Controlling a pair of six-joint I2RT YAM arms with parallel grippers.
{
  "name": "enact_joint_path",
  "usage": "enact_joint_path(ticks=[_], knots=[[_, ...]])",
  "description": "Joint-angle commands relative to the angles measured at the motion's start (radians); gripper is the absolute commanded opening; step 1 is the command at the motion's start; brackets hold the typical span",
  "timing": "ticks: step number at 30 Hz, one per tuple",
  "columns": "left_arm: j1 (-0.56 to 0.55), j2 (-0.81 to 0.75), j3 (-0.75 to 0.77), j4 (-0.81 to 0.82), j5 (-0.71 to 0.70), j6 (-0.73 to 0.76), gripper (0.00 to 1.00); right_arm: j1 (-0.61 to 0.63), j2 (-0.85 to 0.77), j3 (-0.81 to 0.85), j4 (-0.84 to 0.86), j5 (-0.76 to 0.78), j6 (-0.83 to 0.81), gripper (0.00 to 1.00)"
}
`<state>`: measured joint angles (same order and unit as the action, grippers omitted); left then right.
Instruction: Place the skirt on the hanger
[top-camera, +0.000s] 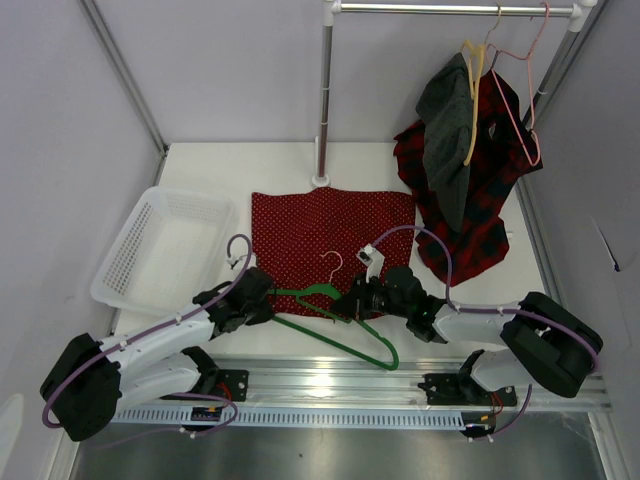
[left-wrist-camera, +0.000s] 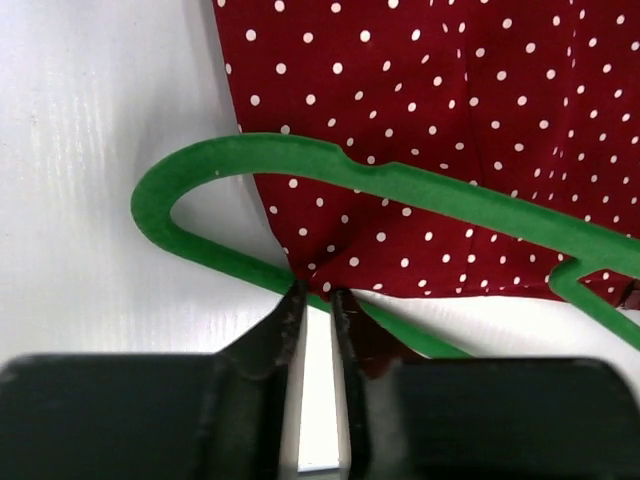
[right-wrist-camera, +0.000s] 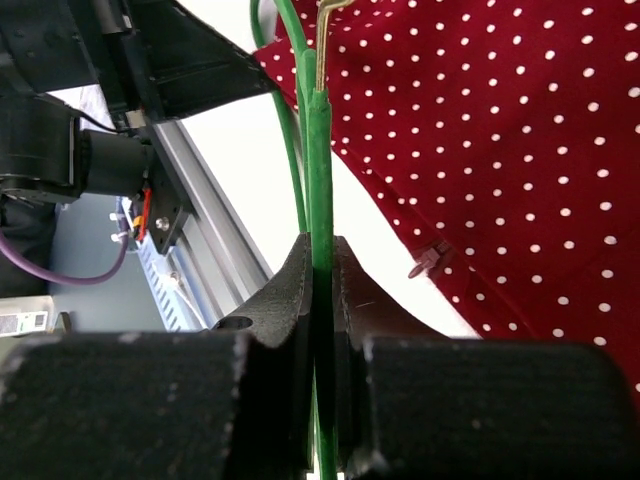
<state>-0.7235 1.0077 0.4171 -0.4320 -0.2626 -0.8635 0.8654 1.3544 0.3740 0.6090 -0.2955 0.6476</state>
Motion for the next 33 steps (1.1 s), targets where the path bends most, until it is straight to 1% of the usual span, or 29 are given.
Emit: enact_joint_path(ticks=[1,4,12,14,18,22,23,26,28,33], knots=[[-0.007,-0.015,0.054,0.029,0.029,0.024,0.08,0.004,0.051,0.012,-0.058,0.009,-0.054,0.0],[-0.007,-0.021,0.115,-0.007,0.043,0.058,0.0,0.004,0.068,0.019,-0.052,0.015,-0.058,0.0],[-0.005,-0.054,0.219,-0.119,0.045,0.098,0.0,-0.006,0.051,0.032,-0.104,0.091,-0.092,0.0],[-0.005,-0.063,0.219,-0.161,0.043,0.08,0.0,-0.022,0.034,0.034,-0.124,0.127,-0.101,0.0],[0.001,-0.162,0.212,-0.227,0.033,0.021,0.0,-0.055,-0.012,0.032,-0.19,0.189,-0.153,0.0],[0.056,-0.227,0.212,-0.277,0.033,0.003,0.0,-0.091,-0.04,0.006,-0.215,0.206,-0.169,0.0],[0.09,-0.236,0.212,-0.284,0.037,0.02,0.0,-0.095,-0.044,0.003,-0.225,0.21,-0.169,0.0],[0.165,-0.233,0.207,-0.281,0.08,0.059,0.0,-0.097,-0.057,-0.015,-0.227,0.219,-0.152,0.0],[0.171,-0.219,0.194,-0.257,0.098,0.066,0.0,-0.092,-0.054,-0.03,-0.226,0.226,-0.144,0.0],[0.174,-0.123,0.161,-0.176,0.121,0.095,0.0,-0.089,-0.058,-0.06,-0.233,0.265,-0.126,0.0]])
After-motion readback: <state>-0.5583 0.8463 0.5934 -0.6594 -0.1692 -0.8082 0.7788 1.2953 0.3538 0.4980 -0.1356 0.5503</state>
